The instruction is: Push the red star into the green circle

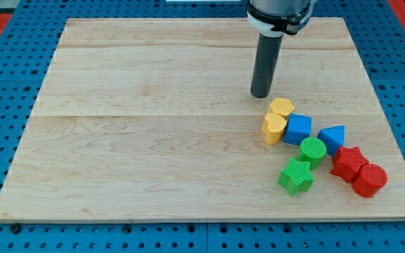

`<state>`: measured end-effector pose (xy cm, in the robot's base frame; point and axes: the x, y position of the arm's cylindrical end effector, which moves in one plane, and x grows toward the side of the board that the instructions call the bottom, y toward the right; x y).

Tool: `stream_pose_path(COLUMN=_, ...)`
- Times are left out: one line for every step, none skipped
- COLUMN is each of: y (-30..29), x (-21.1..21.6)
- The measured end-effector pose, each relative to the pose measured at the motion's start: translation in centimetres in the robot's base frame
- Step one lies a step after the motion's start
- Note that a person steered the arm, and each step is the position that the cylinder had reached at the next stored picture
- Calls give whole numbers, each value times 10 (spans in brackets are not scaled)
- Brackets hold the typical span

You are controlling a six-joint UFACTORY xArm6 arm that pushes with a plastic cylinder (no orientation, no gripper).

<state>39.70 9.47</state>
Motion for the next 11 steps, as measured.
stream_pose_path(y=0, x=0)
stream_pose_path(y=11, x=-4)
stream_pose_path(y=107, x=-32)
stream_pose_path(y=218, x=43)
stream_pose_path(y=250, x=136)
stream_pose_path(y=235, x=181)
stream_pose_path(y=197, x=201)
stream_pose_path(y=150, x=166)
stream_pose_path(y=93, x=136)
stream_pose_path(y=105, x=144)
stream_pose_path(y=184, x=152)
